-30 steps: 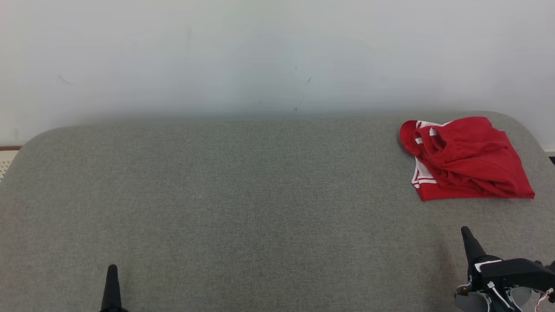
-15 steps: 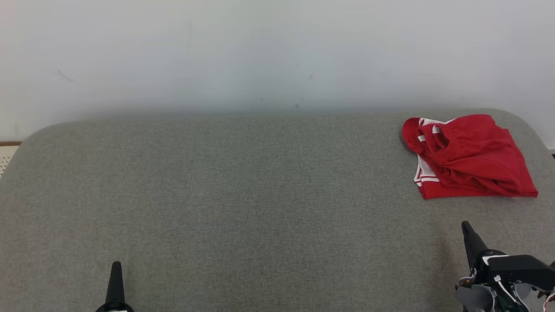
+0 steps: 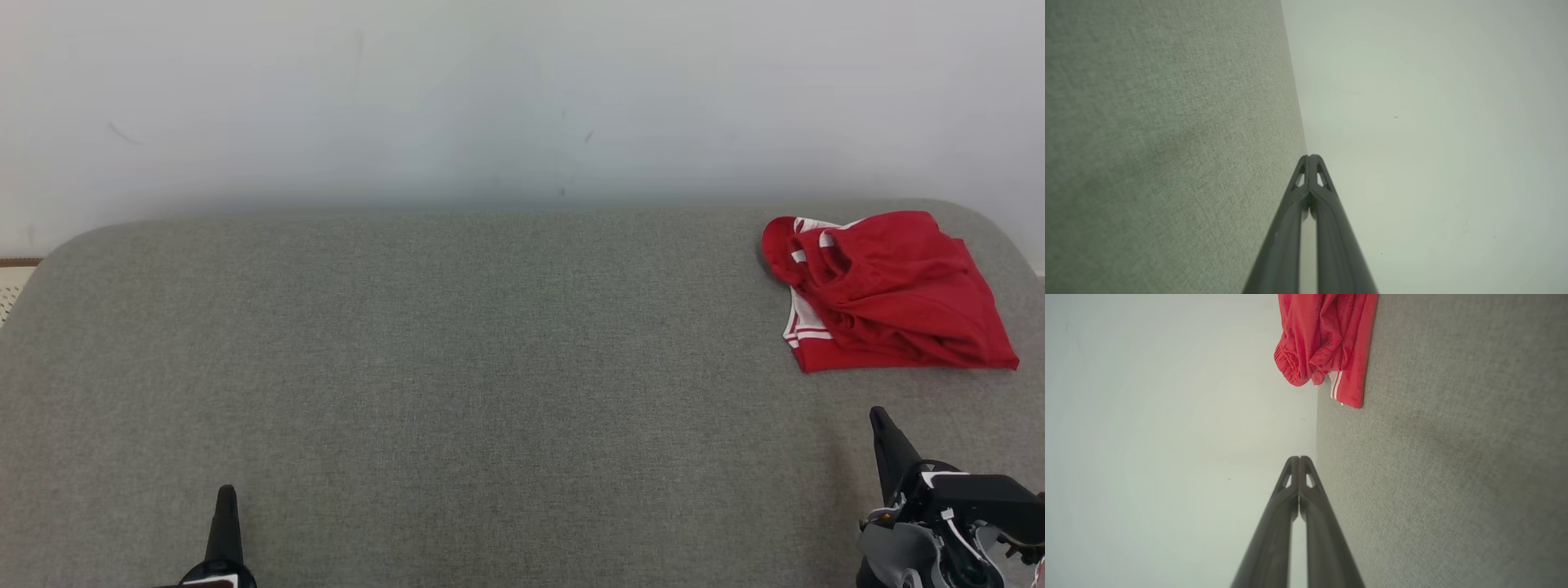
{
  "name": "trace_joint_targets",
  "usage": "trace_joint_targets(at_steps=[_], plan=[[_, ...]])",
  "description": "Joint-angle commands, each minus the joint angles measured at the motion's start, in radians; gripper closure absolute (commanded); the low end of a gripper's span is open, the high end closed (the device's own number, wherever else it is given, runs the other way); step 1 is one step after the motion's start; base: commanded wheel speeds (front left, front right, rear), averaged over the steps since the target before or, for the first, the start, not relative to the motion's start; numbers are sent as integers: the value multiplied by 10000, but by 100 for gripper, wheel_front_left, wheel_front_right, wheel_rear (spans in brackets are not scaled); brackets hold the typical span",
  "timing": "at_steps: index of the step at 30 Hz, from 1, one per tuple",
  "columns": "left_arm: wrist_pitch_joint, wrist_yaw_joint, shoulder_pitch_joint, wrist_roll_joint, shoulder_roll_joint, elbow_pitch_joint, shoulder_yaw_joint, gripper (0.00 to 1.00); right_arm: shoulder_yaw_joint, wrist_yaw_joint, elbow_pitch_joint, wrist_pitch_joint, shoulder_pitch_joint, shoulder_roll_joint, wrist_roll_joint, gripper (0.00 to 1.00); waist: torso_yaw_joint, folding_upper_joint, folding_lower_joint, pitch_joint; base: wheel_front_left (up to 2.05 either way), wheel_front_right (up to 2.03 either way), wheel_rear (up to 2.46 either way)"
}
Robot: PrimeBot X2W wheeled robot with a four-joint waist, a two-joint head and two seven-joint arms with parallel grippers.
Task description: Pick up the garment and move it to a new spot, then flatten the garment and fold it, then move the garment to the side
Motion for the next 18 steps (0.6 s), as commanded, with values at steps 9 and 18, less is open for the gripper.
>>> trace_joint_targets(at_steps=[9,18], plan=[[74,-108,-288,-813,-82,223,-18,100,-196,1,214,225,-291,44,738,100,28,0,1,80,0,0,0],[132,-174,-431,-1323,-165,374,-34,100,-322,0,375,362,-435,67,1256,100,51,0,1,148,0,0,0]])
